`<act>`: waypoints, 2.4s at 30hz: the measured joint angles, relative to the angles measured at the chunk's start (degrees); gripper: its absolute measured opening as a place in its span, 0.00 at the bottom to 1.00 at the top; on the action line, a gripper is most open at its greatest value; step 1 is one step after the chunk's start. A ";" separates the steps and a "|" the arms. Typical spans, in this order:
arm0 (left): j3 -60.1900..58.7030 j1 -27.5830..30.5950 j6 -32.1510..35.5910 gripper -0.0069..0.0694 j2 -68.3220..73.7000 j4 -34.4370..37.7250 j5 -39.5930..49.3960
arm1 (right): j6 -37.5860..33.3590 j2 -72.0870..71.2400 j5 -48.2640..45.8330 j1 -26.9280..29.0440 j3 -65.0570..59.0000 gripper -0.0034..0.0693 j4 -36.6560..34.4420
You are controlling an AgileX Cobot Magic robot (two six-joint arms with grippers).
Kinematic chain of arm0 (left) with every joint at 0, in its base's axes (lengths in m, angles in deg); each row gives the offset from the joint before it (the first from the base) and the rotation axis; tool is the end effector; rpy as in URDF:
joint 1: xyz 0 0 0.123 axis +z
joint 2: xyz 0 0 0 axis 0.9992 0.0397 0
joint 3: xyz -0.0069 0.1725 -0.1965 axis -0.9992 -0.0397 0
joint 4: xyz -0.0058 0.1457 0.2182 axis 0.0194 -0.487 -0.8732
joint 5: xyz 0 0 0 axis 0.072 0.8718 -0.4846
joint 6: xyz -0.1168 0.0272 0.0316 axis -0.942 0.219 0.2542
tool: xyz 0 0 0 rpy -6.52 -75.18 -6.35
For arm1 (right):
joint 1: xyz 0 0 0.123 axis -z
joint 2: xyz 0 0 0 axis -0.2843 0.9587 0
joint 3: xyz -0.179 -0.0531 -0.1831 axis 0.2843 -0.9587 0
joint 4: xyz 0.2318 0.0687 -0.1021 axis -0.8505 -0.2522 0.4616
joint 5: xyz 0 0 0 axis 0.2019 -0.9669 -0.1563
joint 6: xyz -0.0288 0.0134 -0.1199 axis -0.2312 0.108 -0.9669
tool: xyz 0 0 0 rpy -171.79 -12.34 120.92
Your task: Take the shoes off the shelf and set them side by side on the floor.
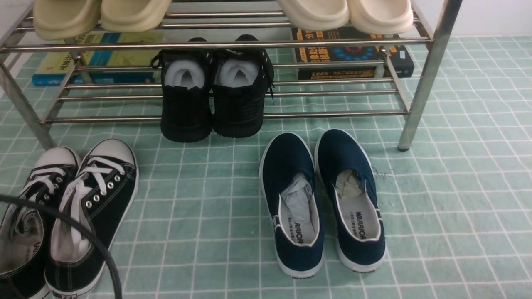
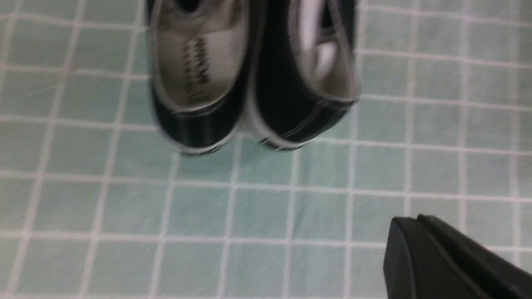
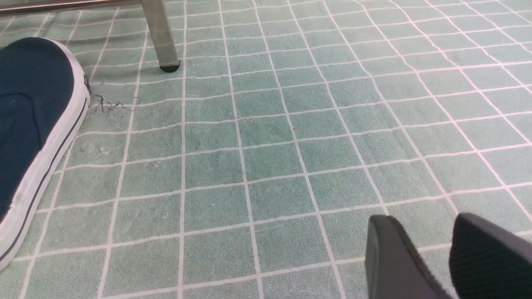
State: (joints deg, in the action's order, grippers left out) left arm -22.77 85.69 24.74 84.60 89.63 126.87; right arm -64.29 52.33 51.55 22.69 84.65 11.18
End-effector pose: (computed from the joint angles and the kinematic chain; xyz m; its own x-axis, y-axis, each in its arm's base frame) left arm 0.1264 -0.0150 0.2626 -0.7157 -0.0914 -0.6924 0.0108 0.9898 -0.1419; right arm 0.1173 -0.0136 0.1644 -0.2870 0.1304 -0.9490 0.1430 0.9854 0.0922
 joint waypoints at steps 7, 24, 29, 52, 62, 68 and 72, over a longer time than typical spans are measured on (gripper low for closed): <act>-14.65 0.00 3.16 0.09 -13.75 12.27 -22.58 | 0.00 0.00 0.00 0.00 0.00 0.37 0.00; -21.86 0.00 3.61 0.09 -16.91 0.95 -30.07 | 0.00 0.00 0.00 0.00 0.00 0.37 0.00; -27.24 0.00 3.61 0.10 -17.33 -3.00 -33.42 | 0.00 0.00 0.00 0.00 0.00 0.37 0.00; -35.24 0.00 3.61 0.13 -28.02 -7.55 -35.87 | 0.00 0.00 0.00 0.00 0.00 0.37 0.00; -35.24 0.00 3.61 0.14 -28.02 -7.55 -35.87 | 0.00 0.00 0.00 0.00 0.00 0.37 0.00; -35.24 0.00 3.61 0.14 -28.02 -7.55 -35.87 | 0.00 0.00 0.00 0.00 0.00 0.37 0.00; -35.24 0.00 3.61 0.15 -28.02 -7.55 -35.87 | 0.00 0.00 0.00 0.00 0.00 0.37 0.00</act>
State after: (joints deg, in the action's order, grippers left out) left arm -58.01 85.69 28.35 56.58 82.08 91.00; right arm -64.29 52.33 51.55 22.69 84.65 11.18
